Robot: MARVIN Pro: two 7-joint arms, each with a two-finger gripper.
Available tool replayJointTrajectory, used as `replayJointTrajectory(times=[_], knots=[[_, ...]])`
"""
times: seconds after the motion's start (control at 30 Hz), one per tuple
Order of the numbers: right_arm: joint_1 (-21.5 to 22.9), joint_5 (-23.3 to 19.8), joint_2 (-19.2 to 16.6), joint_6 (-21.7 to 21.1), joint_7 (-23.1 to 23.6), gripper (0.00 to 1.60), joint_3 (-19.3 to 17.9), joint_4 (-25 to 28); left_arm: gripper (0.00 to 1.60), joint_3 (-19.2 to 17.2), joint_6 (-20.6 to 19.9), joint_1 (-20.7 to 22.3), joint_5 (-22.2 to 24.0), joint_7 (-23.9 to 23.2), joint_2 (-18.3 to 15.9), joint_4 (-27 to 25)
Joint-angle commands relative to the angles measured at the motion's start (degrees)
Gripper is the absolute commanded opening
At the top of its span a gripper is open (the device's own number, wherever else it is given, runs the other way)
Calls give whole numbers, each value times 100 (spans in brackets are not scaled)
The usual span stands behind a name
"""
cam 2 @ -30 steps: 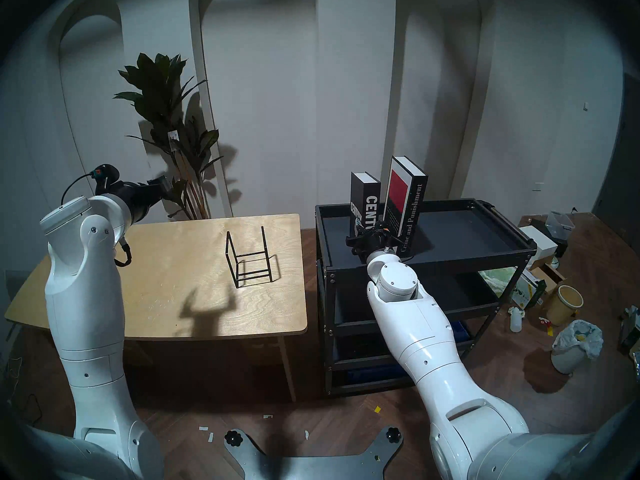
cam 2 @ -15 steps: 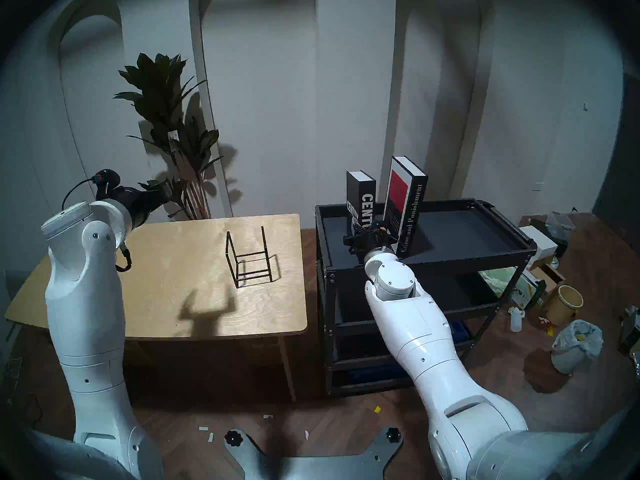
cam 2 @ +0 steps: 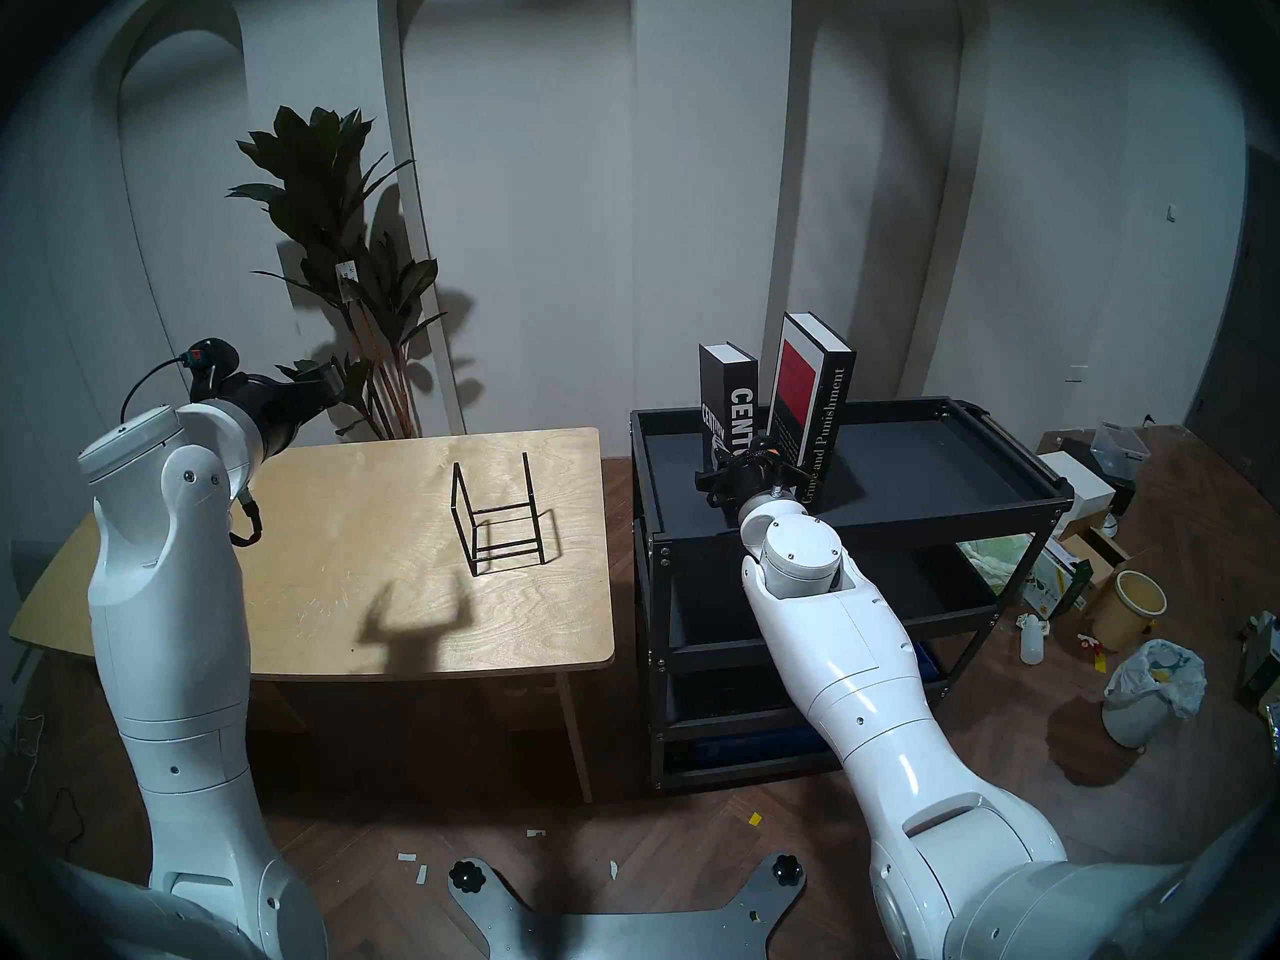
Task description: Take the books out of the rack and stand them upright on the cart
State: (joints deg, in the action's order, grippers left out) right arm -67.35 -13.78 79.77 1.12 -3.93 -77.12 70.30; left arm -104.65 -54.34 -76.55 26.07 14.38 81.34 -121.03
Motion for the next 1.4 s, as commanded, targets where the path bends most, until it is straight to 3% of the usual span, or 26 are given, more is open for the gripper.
replayJointTrajectory(times=[0.0,0.1,0.13,0.23,0.3,0.5,0.6,0.7,0.8,0.97,1.03,1.07,1.13,1.37], knots=[[1,-1,62,134,-7,0,14,-78,160,40,-3,13,-26,36,22,-126],[-8,2,69,144,-1,3,13,-104,160,57,-4,8,-31,46,32,-126],[-10,4,70,146,0,17,10,-107,160,62,-3,7,-34,48,34,-127],[-17,4,71,141,5,28,0,-107,160,75,2,8,-42,55,37,-120],[-17,3,74,146,6,45,-8,-119,160,93,8,13,-48,62,39,-109],[-23,-16,81,136,26,58,-26,-128,160,143,16,32,-67,81,48,-78],[-27,-25,84,136,21,74,-27,-133,160,165,19,46,-74,89,52,-63],[-26,-32,88,138,15,75,-29,-153,160,190,24,62,-82,102,60,-30],[-20,-33,97,152,-8,104,-32,-181,160,204,36,71,-85,106,64,1],[-8,-51,105,159,-14,115,-41,-223,160,220,56,87,-88,112,67,50],[-7,-58,108,159,-14,134,-42,-227,160,223,57,94,-89,113,66,62],[-7,-61,110,163,-14,135,-43,-230,160,224,57,97,-89,114,67,66],[-7,-69,117,169,-19,160,-46,-232,160,227,59,101,-89,113,65,73],[-241,-77,92,67,-123,160,-67,334,160,230,66,110,-98,121,67,99]])
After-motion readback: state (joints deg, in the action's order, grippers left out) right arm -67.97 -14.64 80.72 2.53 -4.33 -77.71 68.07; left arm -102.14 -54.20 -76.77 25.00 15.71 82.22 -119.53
